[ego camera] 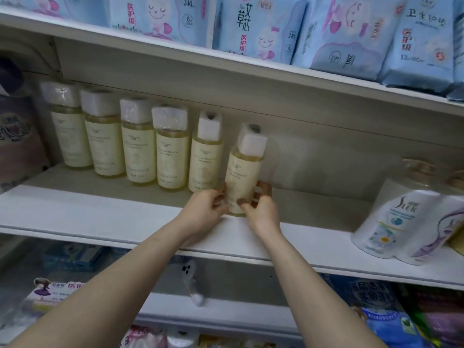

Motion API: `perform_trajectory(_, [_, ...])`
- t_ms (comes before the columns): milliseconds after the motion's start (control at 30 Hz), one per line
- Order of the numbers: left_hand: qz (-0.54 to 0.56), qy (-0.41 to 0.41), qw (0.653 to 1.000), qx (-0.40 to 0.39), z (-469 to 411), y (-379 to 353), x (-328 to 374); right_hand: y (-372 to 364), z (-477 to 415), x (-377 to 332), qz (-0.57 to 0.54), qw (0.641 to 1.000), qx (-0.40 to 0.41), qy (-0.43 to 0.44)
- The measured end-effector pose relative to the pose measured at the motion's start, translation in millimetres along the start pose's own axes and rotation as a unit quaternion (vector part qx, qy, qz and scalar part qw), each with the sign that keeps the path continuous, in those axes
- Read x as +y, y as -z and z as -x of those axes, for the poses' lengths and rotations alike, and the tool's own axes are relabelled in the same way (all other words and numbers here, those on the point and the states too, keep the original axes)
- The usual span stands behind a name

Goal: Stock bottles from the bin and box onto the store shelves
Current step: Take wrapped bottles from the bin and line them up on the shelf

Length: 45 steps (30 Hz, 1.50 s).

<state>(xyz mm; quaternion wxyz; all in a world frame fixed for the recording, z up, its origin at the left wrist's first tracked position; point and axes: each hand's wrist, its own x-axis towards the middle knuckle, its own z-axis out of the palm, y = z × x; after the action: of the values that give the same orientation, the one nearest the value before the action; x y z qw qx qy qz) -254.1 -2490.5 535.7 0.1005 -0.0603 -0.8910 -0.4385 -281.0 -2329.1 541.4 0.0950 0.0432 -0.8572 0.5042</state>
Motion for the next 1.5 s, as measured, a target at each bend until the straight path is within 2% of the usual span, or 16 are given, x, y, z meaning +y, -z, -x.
perform_trajectory(233, [-0.032,0.023,0.999,-0.01,-15.5,-8.5,0.2,-15.2,-26.2,3.7,-0.034,0.999,0.013,-0.011])
perform_trajectory(467, [-0.052,0.029,0.998,0.024,-21.4,-20.1,-3.2,-14.4,-43.5,5.6,-0.047,0.998,-0.035,-0.019])
perform_trajectory(700, [-0.039,0.053,0.998,0.018,-11.6,-17.7,9.0,-12.2,-40.2,1.6,-0.028,0.997,-0.071,-0.026])
perform_trajectory(900, [-0.016,0.047,0.996,0.07,23.8,-9.6,14.6,-11.1,0.9,-6.2,-0.002,0.999,-0.036,-0.021])
perform_trajectory(1167, [0.044,-0.009,0.986,0.163,100.3,29.2,10.0,-34.9,85.4,-36.0,-0.038,0.996,-0.053,0.059])
perform_trajectory(1367, [0.045,-0.007,0.976,0.212,171.9,78.3,-29.5,-89.3,158.7,-62.6,-0.073,0.987,-0.069,0.122])
perform_trajectory(1500, [0.016,0.01,0.976,0.217,227.0,112.6,-75.0,-143.7,208.9,-70.2,-0.089,0.982,-0.105,0.13])
